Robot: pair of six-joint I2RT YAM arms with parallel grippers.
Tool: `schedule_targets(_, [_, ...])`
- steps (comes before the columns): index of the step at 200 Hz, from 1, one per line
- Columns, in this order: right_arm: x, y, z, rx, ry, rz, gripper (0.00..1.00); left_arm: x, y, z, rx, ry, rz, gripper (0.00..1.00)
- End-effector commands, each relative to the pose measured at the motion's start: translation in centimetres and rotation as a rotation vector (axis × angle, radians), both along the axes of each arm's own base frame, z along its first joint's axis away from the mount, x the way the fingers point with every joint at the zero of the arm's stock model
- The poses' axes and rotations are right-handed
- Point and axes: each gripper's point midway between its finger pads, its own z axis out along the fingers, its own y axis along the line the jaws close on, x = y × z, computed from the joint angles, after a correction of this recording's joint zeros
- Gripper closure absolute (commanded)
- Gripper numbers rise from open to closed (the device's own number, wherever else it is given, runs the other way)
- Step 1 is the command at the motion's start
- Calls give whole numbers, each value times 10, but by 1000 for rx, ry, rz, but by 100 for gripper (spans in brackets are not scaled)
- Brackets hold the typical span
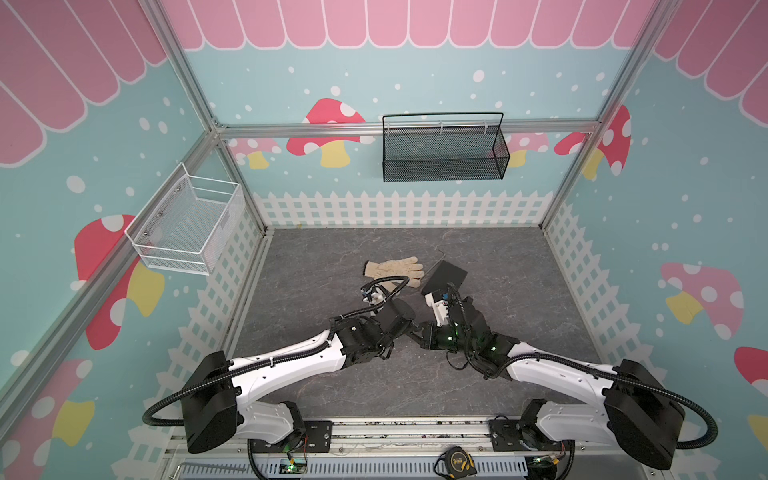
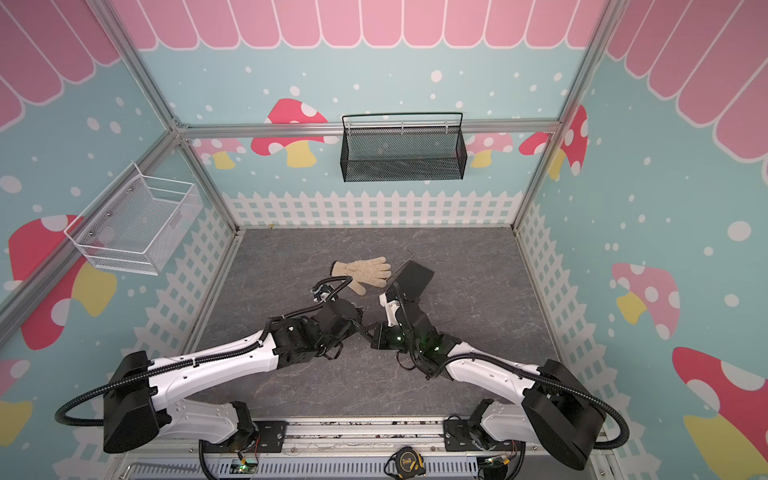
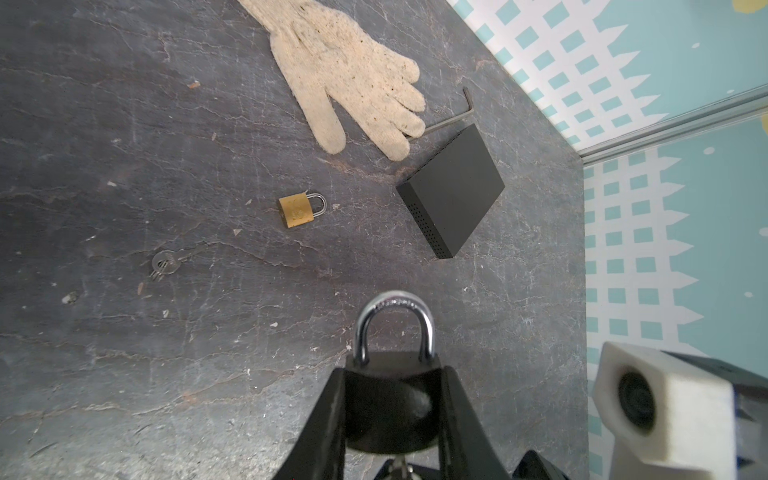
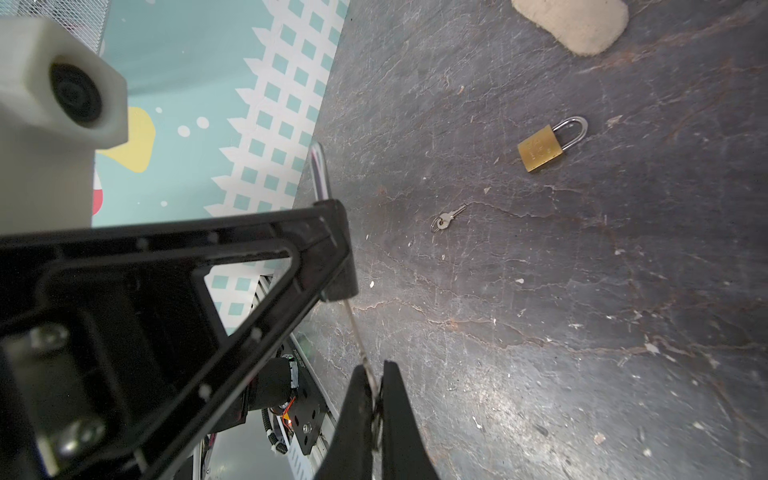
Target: Unlock with the key
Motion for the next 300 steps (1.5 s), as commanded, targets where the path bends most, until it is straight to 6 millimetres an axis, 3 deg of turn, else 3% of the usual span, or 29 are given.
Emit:
schedule_targets(1, [28,-2,38,34,-124,-112,100,-21,-10,-7,-45,73,-54,100])
schedule_targets(46, [35,-3,45,-7,-162,-161,100,-29,-15,-13,-33,88,-58,100])
schedule_targets(72, [33,3,57,51,-145,-147,100,-28,-2,-26,37,97,-9,100])
schedule_targets(106, [26,12,71,128,-130,-100,100,-31,-7,-22,1,82,-23,100])
schedule_targets(156, [29,15,49,82,-108,-101,100,-36,-16,-11,-89,82,-56,100])
schedule_targets(194, [26,28,75,138,-165,-15,100,-40,-1,-26,-3,99,-46,100])
schedule_targets(227, [32,23,63,96,-127,-64,100,-37,5,-26,27,80,-30,100])
schedule_targets(250, [29,27,65,140,-119,-45,100,-36,-3,-20,16,70,-59,100])
schedule_targets(273, [27,29,64,143,-112,-1,100,-37,4,-25,47,76,-56,100])
schedule_targets(300, [29,21,54,91,-130,-13,100,-42,4,-27,-22,100,-55,100])
